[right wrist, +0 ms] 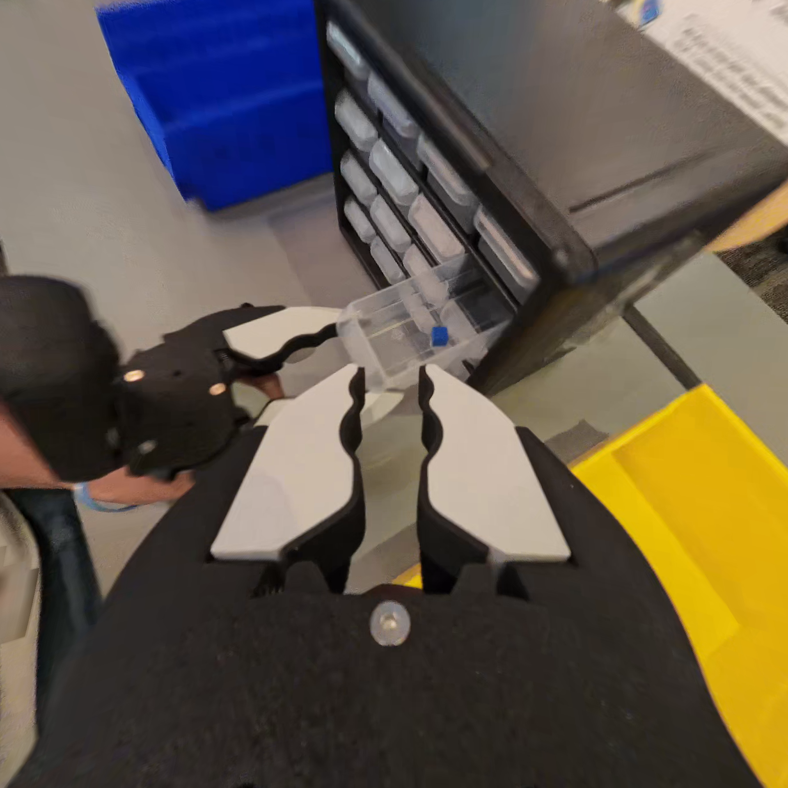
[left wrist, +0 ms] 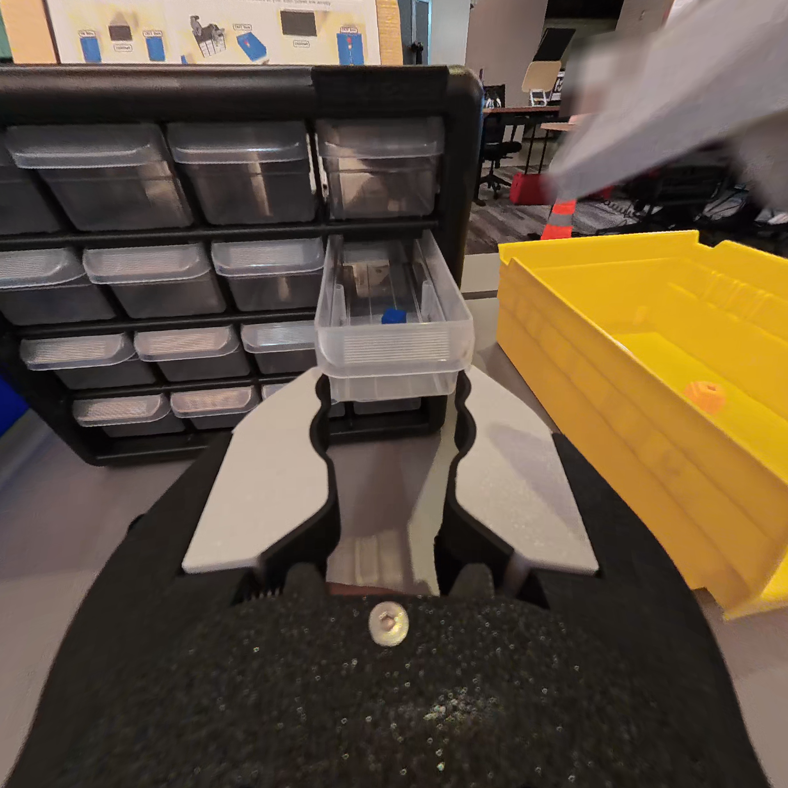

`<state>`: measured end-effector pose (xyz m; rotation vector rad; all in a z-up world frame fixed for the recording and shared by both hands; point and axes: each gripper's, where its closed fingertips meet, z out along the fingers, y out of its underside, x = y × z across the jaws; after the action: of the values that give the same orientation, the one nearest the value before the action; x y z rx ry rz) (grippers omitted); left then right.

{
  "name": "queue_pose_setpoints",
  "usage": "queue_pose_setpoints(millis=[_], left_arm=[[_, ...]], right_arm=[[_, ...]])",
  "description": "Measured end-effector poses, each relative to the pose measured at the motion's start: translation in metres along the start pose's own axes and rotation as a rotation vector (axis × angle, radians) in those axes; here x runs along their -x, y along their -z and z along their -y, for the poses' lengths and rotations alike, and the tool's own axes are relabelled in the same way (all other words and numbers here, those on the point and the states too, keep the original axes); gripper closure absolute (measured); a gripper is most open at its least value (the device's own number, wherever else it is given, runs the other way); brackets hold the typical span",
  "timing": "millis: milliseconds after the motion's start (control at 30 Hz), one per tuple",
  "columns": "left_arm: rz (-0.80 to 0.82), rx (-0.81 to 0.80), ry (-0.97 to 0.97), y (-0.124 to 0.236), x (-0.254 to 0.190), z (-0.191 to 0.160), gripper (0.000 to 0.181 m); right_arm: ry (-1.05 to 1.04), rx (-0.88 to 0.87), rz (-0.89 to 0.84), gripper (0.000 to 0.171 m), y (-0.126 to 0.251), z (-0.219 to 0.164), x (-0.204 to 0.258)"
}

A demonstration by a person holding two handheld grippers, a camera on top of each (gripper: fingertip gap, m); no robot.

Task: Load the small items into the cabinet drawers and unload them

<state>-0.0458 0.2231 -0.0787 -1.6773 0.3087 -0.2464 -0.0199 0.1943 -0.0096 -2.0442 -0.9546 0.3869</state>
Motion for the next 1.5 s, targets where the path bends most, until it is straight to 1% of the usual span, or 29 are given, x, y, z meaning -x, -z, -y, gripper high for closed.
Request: queue_pose_setpoints(millis=[67, 133, 200, 267, 333, 533, 600, 700, 767, 867, 933, 1000, 1067, 1133, 1200, 1233, 1300, 1333, 1433, 1500], left_arm=[[-0.002, -0.005, -0.005, 0.004, 0.000, -0.001, 0.125], [-0.006, -0.008, -0.008, 0.008, -0.001, -0.003, 0.125], [-0.009, -0.011, -0.016, 0.013, -0.002, -0.005, 0.126], [-0.016, -0.006, -0.005, 0.016, -0.003, -0.007, 0.126], [-0.020, -0.002, 0.005, 0.016, -0.003, -0.007, 0.126], [-0.027, 0.000, 0.016, 0.017, -0.003, -0.006, 0.126], [-0.029, 0.000, 0.019, 0.017, -0.002, -0.006, 0.126], [-0.027, 0.005, 0.009, 0.016, -0.003, -0.007, 0.126], [-0.029, 0.006, 0.008, 0.017, -0.004, -0.007, 0.126], [-0.030, -0.001, 0.008, 0.017, -0.003, -0.006, 0.126], [-0.032, 0.000, 0.008, 0.016, -0.003, -0.007, 0.126], [-0.033, 0.001, 0.009, 0.016, -0.003, -0.007, 0.126], [-0.033, 0.002, 0.009, 0.016, -0.003, -0.007, 0.126], [-0.036, 0.004, 0.011, 0.016, -0.003, -0.006, 0.126], [-0.045, 0.008, 0.024, 0.016, -0.002, -0.006, 0.126], [-0.049, 0.009, 0.031, 0.016, -0.001, -0.006, 0.126], [-0.053, 0.011, 0.034, 0.015, -0.001, -0.006, 0.126], [-0.053, 0.012, 0.035, 0.015, -0.001, -0.005, 0.126], [-0.051, 0.010, 0.026, 0.015, -0.001, -0.005, 0.126], [-0.049, 0.008, 0.021, 0.015, -0.001, -0.005, 0.126]], right_arm=[[0.090, 0.142, -0.002, 0.149, -0.027, 0.003, -0.009], [0.156, 0.238, 0.020, 0.151, -0.048, 0.006, -0.009], [0.201, 0.365, 0.073, 0.151, -0.061, 0.000, -0.004], [0.274, 0.502, 0.058, 0.148, -0.069, -0.008, -0.008], [0.331, 0.601, 0.055, 0.148, -0.076, -0.013, -0.010], [0.346, 0.795, 0.071, 0.149, -0.085, -0.021, -0.014], [0.369, 0.839, 0.058, 0.149, -0.085, -0.025, -0.015], [0.409, 0.899, -0.004, 0.155, -0.085, -0.030, -0.022], [0.417, 0.888, 0.005, 0.160, -0.088, -0.029, -0.018], [0.431, 0.885, 0.000, 0.160, -0.085, -0.028, -0.019], [0.441, 0.840, 0.006, 0.160, -0.080, -0.021, -0.017], [0.436, 0.756, 0.014, 0.160, -0.069, -0.007, -0.014], [0.416, 0.634, 0.052, 0.160, -0.051, 0.011, -0.004], [0.382, 0.514, 0.090, 0.160, -0.026, 0.025, 0.003], [0.330, 0.404, 0.134, 0.160, 0.004, 0.033, 0.007], [0.299, 0.371, 0.129, 0.161, 0.018, 0.031, 0.001], [0.220, 0.371, 0.051, 0.161, 0.043, 0.014, -0.028], [0.166, 0.405, 0.009, 0.160, 0.052, -0.003, -0.046], [-0.045, 0.600, -0.079, 0.160, 0.064, -0.086, -0.092], [-0.157, 0.733, -0.099, 0.160, 0.059, -0.144, -0.105]])
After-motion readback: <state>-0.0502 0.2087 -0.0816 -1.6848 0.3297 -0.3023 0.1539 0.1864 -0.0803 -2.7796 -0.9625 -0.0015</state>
